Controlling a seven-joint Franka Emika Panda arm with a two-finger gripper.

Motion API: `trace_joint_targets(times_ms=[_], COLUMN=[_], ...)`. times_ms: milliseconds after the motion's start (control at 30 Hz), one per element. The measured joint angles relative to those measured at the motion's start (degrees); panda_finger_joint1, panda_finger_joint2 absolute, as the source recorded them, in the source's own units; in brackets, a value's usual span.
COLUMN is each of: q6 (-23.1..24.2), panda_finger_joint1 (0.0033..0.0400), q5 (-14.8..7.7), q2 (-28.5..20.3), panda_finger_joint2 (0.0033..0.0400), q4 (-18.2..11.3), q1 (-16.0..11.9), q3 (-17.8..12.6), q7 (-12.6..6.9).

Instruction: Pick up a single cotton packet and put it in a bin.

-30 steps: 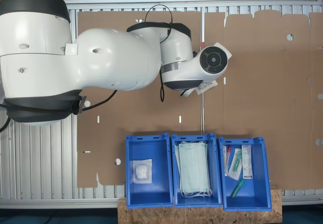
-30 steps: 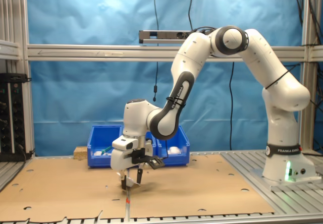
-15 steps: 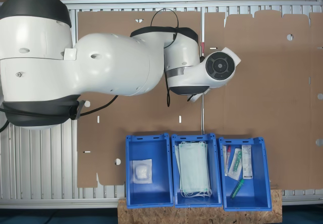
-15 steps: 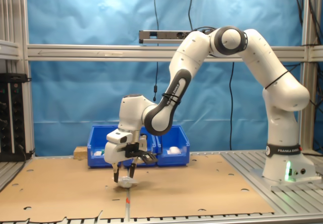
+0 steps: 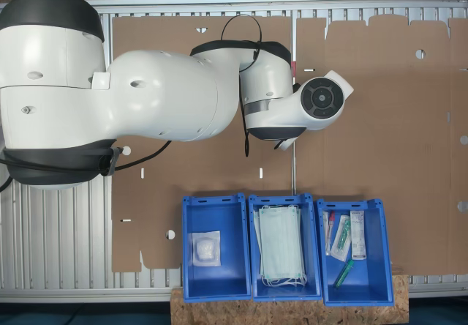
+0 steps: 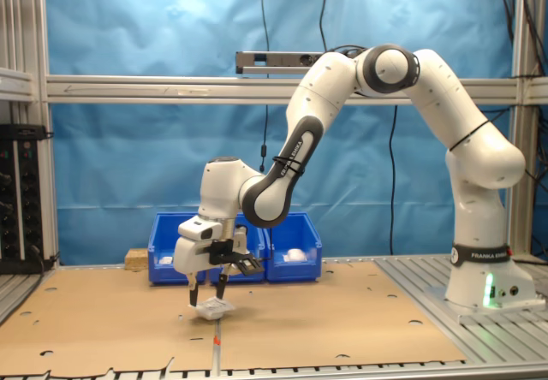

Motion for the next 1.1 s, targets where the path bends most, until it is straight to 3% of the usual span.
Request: trace_joint_targets(times_ms=[1100], q6=[0.0], panda_finger_joint1=[0.04], q5=[0.0], q2=[2.46], panda_finger_joint2=[0.04], q4=[-0.23], q1=[0.0], q3=[1.08], q7=[-0.08])
